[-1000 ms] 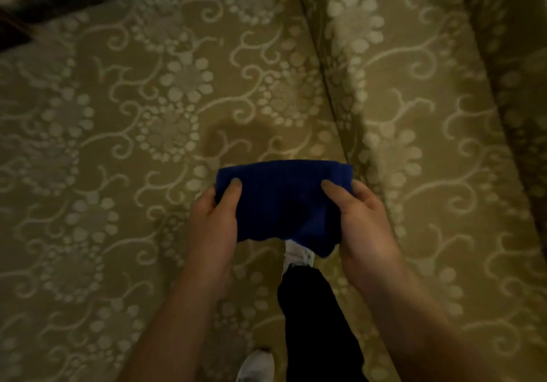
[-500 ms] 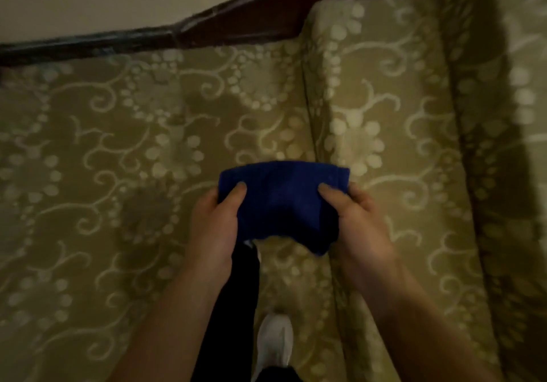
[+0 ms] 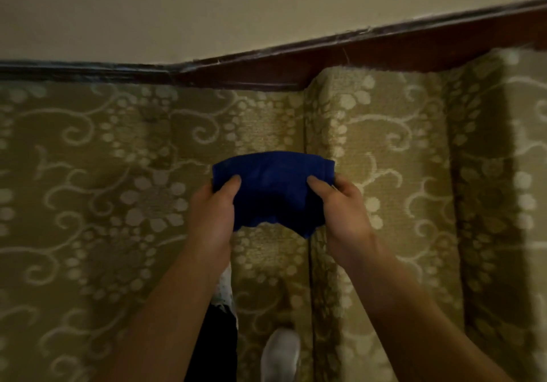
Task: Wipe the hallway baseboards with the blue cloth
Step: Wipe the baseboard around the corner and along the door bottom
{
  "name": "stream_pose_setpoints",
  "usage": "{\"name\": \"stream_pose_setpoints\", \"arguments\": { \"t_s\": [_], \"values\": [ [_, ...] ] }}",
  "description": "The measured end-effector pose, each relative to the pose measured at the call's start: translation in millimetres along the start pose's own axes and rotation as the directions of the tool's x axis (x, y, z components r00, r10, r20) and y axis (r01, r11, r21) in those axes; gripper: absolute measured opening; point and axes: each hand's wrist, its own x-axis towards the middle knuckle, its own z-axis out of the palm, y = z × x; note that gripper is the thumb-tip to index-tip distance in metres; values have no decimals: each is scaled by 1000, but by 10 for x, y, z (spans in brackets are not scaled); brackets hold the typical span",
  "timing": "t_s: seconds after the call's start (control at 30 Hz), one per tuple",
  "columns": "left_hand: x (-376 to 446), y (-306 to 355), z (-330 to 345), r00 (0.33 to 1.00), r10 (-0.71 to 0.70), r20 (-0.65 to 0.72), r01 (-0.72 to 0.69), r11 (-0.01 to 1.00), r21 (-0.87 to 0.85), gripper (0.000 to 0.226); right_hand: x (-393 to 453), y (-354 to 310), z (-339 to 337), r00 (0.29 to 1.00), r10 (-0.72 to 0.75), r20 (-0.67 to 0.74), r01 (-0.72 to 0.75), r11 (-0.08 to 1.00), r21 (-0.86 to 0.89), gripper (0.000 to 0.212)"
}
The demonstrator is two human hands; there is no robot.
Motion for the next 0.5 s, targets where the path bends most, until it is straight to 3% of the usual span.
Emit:
{"name": "stream_pose_setpoints", "arguments": {
  "t_s": [0.17, 0.5],
  "values": [
    [203, 130, 184, 977, -202, 73, 209, 973, -103, 42, 207, -91, -127, 1000, 8, -4, -8, 1000, 21, 19],
    [1569, 278, 658, 997, -72, 7, 72, 997, 13, 56, 1689, -11, 152, 998, -52, 25, 54, 993, -101, 32]
  ]
}}
